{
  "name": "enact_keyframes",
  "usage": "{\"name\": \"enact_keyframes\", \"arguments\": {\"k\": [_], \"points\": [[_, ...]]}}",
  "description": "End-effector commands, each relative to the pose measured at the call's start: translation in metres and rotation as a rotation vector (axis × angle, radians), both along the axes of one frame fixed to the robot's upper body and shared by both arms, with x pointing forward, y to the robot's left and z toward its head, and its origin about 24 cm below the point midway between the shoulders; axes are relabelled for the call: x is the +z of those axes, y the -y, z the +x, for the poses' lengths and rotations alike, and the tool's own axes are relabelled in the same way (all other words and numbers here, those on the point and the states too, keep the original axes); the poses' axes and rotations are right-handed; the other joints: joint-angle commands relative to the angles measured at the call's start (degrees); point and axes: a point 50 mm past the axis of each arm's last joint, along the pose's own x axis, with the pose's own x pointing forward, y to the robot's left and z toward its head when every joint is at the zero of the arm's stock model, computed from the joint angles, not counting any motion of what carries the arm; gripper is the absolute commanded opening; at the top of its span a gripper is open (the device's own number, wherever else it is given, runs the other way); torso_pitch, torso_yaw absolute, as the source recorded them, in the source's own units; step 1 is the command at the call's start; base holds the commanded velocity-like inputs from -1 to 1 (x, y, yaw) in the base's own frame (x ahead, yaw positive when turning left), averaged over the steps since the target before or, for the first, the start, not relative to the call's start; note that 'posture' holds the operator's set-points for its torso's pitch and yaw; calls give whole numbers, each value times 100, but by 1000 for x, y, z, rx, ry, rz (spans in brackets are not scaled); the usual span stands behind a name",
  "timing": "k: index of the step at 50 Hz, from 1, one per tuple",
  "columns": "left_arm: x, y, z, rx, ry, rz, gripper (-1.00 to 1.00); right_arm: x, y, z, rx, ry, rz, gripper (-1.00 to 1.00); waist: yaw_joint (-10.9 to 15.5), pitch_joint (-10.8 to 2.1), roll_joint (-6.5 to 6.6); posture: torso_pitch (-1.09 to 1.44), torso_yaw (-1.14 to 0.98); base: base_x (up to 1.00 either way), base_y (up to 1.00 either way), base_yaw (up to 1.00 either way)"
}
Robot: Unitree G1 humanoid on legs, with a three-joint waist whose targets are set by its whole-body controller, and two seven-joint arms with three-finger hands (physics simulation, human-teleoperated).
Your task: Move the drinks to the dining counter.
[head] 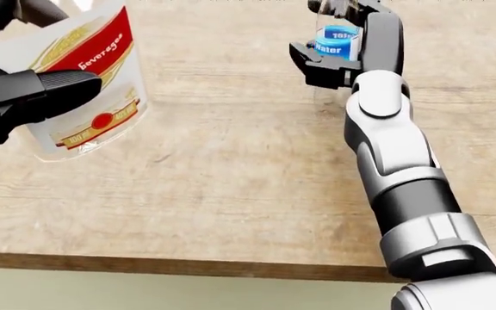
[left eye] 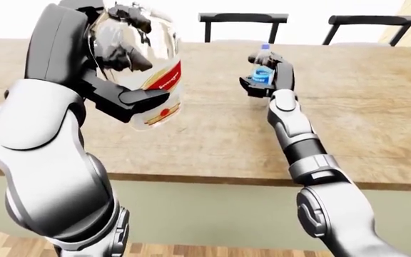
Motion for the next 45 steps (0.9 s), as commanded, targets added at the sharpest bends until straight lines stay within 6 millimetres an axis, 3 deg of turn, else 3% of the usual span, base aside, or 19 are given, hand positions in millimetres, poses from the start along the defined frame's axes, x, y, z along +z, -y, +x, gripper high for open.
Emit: {"name": "enact_keyframes", "arguments": {"k": [1,4,8,20,23,35,45], "points": [[12,-1,-7,14,80,9,-100,30,-2,0,10,114,-3,29,-1,-193,12,0,0,0,0,0],[14,-1,-8,14,82,9,-100,30,-2,0,14,114,-4,44,-2,-188,7,0,0,0,0,0],[14,-2,-7,16,83,8,-100,30,-1,0,16,114,-4,47,-7,-188,5,0,0,0,0,0],[18,-1,-11,16,89,10,-100,31,5,-7,34,113,-17,84,2,-170,-15,0,0,0,0,0],[19,0,-11,15,91,11,-100,28,8,-10,41,108,-21,100,8,-160,-23,0,0,0,0,0],[22,5,-9,9,93,14,-100,24,18,-21,61,97,-31,100,6,-150,-47,0,0,0,0,0],[29,20,8,-4,95,7,-100,33,43,-55,73,97,-50,100,53,-132,-121,0,0,0,0,0]]}}
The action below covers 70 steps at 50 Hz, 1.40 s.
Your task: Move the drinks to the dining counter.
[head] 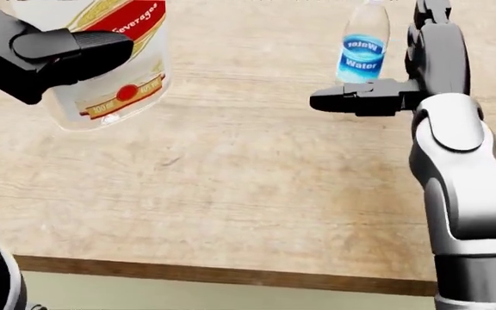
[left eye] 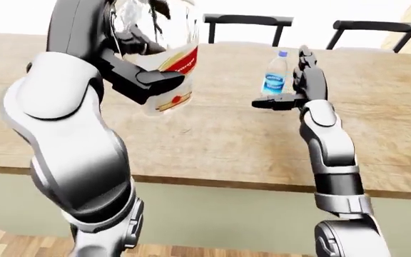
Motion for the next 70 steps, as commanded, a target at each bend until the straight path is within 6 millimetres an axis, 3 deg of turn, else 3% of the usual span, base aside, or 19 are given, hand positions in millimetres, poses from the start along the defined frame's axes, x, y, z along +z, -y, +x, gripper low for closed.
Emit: {"name": "enact_keyframes", "arguments": {"k": [1,7,16,24,29,37,61,63,64,66,70], "points": [[15,4,-2,11,94,14,-100,22,7,-9,2,71,-7,100,-2,-174,-3,0,0,0,0,0],[17,15,24,3,91,6,-100,26,22,-32,3,76,8,100,10,-185,-57,0,0,0,0,0],[1,30,70,-21,86,-28,-100,42,34,-57,12,105,15,100,-2,-217,-70,0,0,0,0,0],[-8,43,101,-35,95,-46,-100,49,32,-64,28,120,14,100,-20,-262,-61,0,0,0,0,0],[-25,46,118,-22,78,-53,-100,52,33,-68,32,130,14,100,-14,-269,-62,0,0,0,0,0],[-58,49,130,-24,55,-47,-100,53,33,-72,37,138,24,100,-28,-300,-32,0,0,0,0,0],[-88,45,143,18,10,-9,-100,62,30,-71,44,147,30,100,-36,-320,-14,0,0,0,0,0],[-92,45,145,16,6,-2,-80,61,31,-71,43,146,30,100,-40,-314,-15,0,0,0,0,0],[-92,46,145,13,4,-1,-54,61,31,-71,43,146,31,100,-38,-312,-17,0,0,0,0,0],[-93,46,145,11,5,5,-35,61,31,-72,42,146,31,100,-34,-315,-18,0,0,0,0,0],[-95,44,146,15,6,7,-24,59,32,-70,42,144,32,100,-37,-320,-13,0,0,0,0,0]]}}
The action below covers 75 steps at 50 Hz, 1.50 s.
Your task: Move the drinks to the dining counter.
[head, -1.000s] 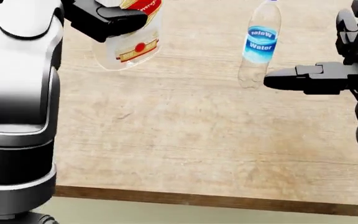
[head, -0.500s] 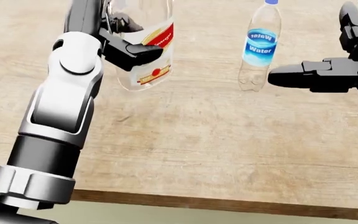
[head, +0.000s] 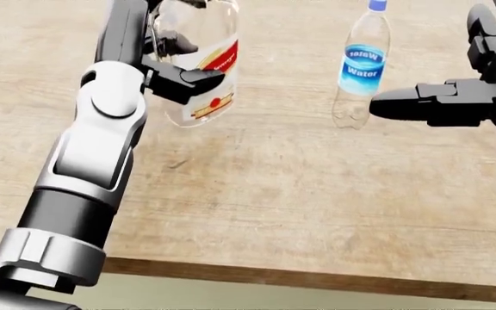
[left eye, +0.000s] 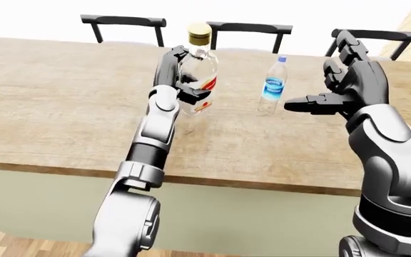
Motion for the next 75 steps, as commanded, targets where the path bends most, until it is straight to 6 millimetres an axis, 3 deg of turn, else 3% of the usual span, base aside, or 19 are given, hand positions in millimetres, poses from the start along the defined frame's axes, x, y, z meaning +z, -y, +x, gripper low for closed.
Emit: {"name": "enact_keyframes", "arguments": {"k": [1,3,6,16,25,32,37,48,64,75], "points": [[28,2,-2,-8,121,-5,-18,16,1,-4,-6,89,-16,100,0,-160,-16,0,0,0,0,0],[25,2,-2,-7,118,-3,16,16,1,-4,-6,88,-17,100,-1,-162,-16,0,0,0,0,0],[22,2,-1,-6,112,-1,25,16,1,-5,-6,87,-18,100,0,-168,-15,0,0,0,0,0],[12,3,1,-9,91,5,28,13,2,-4,-8,83,-18,100,-4,-188,-16,0,0,0,0,0],[17,1,1,-9,93,2,49,10,2,-3,-10,78,-18,100,-6,-210,-9,0,0,0,0,0],[28,-1,-3,-8,105,4,77,9,3,-3,-8,75,-17,100,-5,-203,-7,0,0,0,0,0],[31,-3,-5,-12,109,10,84,8,3,-3,-9,75,-16,100,-6,-199,-2,0,0,0,0,0],[36,-10,-12,-13,121,18,80,10,5,-5,-12,77,-15,100,-6,-193,9,0,0,0,0,0],[43,-30,-40,-17,147,20,80,12,11,-11,-16,77,-9,100,-17,-154,29,0,0,0,0,0],[47,-49,-88,-24,177,-8,83,19,19,-29,-15,91,-3,100,-15,-108,32,0,0,0,0,0]]}}
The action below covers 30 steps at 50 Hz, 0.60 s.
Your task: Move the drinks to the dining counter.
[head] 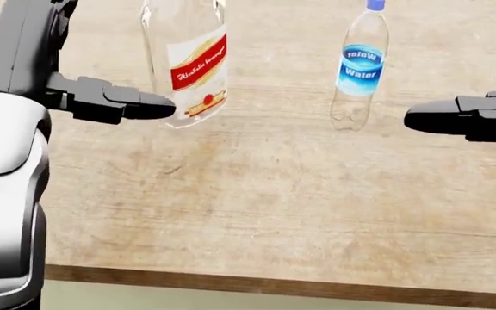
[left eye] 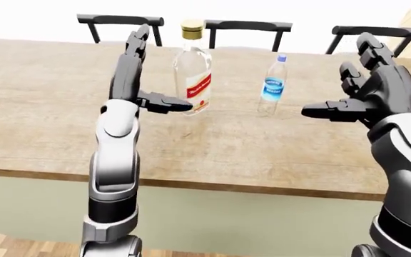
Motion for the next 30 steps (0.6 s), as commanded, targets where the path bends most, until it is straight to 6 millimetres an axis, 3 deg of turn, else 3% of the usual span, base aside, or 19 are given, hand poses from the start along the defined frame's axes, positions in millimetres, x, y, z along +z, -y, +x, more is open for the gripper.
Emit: {"name": "enact_keyframes", "arguments": {"k": [1,3,11,21,30], "points": [[16,-4,-12,-2,69,-2,84,17,1,-10,1,81,-15,100,3,-139,-18,0,0,0,0,0],[18,-11,-19,8,73,-12,100,19,6,-20,-4,90,-13,100,8,-134,-19,0,0,0,0,0],[30,-35,-54,27,104,-37,100,23,42,-72,-59,130,-31,100,39,-65,-61,0,0,0,0,0],[32,-69,-90,94,126,-53,100,22,82,-118,-145,176,-3,100,26,11,-77,0,0,0,0,0],[28,-96,-120,246,214,-92,100,25,101,-165,-299,302,14,100,28,53,-54,0,0,0,0,0]]}}
